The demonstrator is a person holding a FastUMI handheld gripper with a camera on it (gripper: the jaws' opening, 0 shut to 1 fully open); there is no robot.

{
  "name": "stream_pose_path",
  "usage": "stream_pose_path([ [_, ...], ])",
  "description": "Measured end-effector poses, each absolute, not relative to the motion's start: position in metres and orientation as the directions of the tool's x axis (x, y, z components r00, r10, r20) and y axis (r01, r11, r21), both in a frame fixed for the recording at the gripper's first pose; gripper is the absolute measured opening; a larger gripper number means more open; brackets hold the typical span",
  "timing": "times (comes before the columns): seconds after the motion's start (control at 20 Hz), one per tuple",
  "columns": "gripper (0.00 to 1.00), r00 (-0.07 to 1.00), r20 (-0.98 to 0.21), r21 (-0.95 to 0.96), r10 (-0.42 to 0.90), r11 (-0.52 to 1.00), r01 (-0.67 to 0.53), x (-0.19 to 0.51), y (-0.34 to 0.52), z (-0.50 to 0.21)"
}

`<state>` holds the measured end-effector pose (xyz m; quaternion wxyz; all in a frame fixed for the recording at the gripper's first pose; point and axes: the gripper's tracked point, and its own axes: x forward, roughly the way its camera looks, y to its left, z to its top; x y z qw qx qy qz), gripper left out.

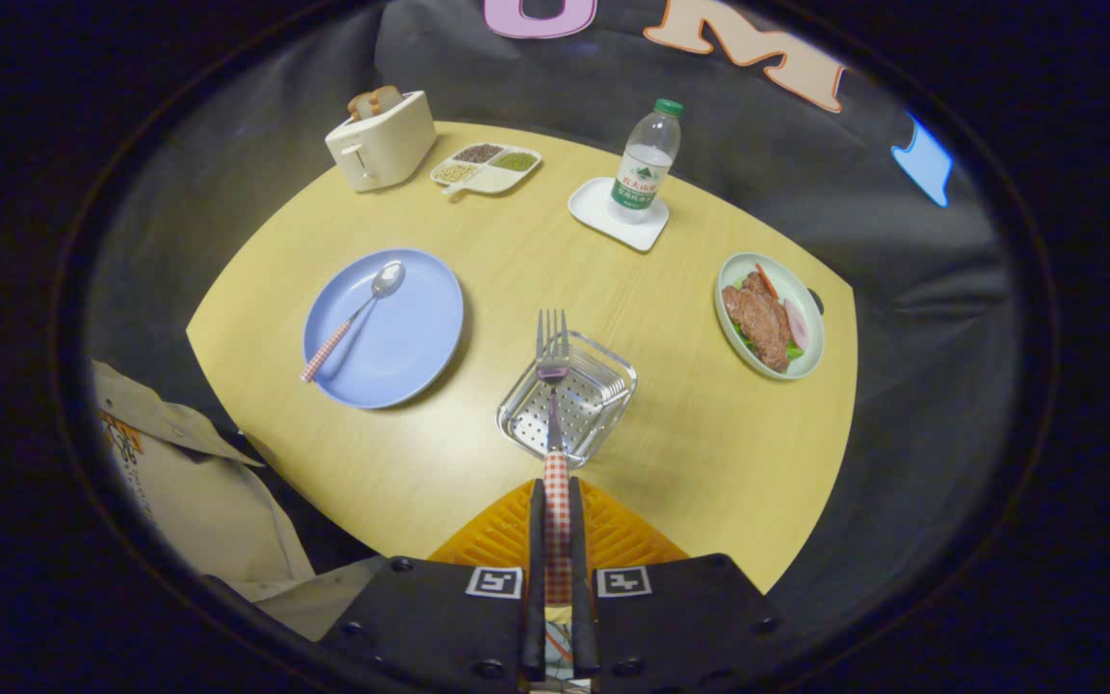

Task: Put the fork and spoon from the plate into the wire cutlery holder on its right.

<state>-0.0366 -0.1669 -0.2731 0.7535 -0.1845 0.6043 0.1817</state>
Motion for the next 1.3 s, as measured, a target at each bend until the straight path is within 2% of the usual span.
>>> stream_pose_path([
  [0.35,0.14,0.054,-0.998,-0.045,-0.02,0.855,-0.517,-0.044,-0.191,-0.279],
  [0.85,0.14,-0.139,-0.984,-0.006,-0.108,0.81,-0.587,-0.039,-0.18,-0.3],
  [1.3,0.14,-0.202,-0.968,-0.008,-0.15,0.821,-0.57,-0.03,-0.172,-0.316],
])
